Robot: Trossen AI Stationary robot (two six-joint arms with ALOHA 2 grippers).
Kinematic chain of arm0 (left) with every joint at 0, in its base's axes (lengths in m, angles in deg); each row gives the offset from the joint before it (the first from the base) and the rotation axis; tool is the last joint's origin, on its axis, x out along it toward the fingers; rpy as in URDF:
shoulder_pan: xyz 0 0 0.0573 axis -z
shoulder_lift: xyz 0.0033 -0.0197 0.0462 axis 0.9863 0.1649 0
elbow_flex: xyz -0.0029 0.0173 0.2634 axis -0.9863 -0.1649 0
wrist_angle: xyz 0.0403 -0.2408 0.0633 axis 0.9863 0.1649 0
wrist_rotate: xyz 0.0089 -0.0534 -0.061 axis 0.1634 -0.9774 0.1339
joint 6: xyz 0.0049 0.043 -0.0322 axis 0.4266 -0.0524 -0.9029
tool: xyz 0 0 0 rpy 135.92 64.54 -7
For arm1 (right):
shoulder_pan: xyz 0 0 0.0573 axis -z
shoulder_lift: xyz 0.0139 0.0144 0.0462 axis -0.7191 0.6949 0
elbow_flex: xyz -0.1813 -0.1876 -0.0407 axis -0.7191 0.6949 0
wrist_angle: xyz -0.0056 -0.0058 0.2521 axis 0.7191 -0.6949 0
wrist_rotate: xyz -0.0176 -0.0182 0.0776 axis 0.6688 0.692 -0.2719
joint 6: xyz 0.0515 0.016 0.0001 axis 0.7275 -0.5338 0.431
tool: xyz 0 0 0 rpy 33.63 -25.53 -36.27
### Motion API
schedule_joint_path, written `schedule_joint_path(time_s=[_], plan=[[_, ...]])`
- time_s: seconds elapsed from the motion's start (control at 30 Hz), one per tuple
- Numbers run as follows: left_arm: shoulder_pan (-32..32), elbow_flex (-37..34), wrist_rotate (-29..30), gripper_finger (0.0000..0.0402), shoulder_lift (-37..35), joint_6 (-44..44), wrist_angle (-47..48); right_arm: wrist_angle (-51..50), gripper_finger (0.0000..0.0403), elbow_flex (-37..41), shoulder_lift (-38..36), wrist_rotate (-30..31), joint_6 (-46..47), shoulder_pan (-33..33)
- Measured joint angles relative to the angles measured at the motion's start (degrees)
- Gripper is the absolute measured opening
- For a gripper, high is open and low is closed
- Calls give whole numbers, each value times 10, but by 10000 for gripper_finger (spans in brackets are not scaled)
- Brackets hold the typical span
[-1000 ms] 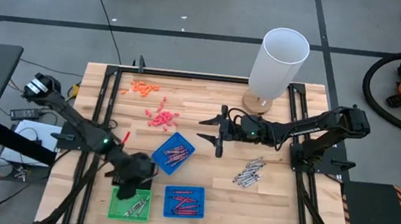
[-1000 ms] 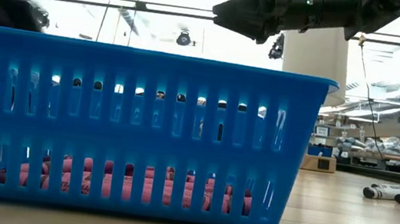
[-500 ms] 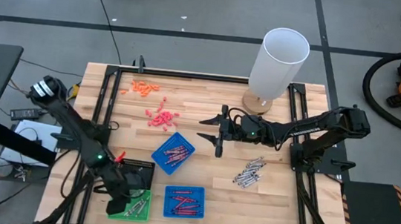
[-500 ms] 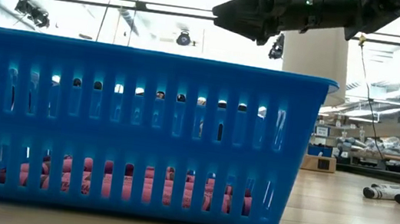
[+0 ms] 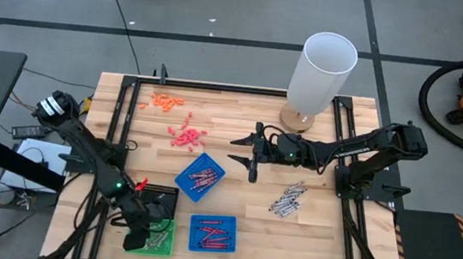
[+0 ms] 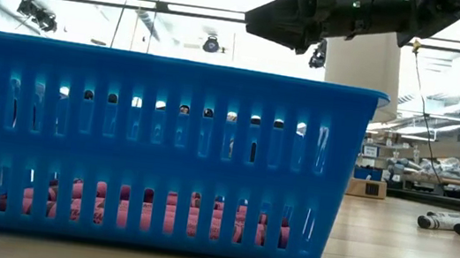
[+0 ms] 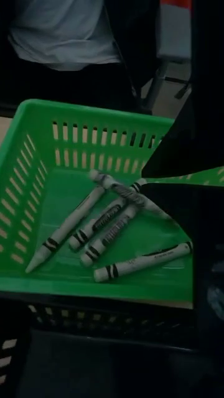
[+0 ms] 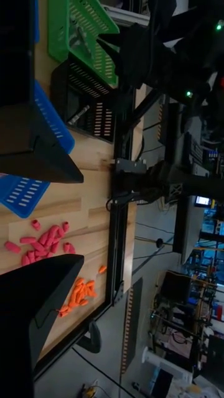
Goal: Sort crayons
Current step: Put the white crayon into the green bin, then put the black crayon into the black bin
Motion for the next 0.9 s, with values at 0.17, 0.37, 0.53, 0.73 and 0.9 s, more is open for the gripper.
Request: schedule_joint_path(time_s=[0.17,0.37,0.53,0.73,0.9], plan=[[-21,0,-58,37,0,19,4,-6,205,0,0,0,3,0],[-51,0,-68,36,-2,54,5,-54,205,0,0,41,15,-3],[-66,0,-72,36,-18,112,0,-73,205,0,0,58,14,-4],[-94,0,-17,36,-60,207,-7,-103,204,0,0,61,15,-4],[-122,0,71,36,-74,307,-5,-160,204,0,0,102,19,-3]])
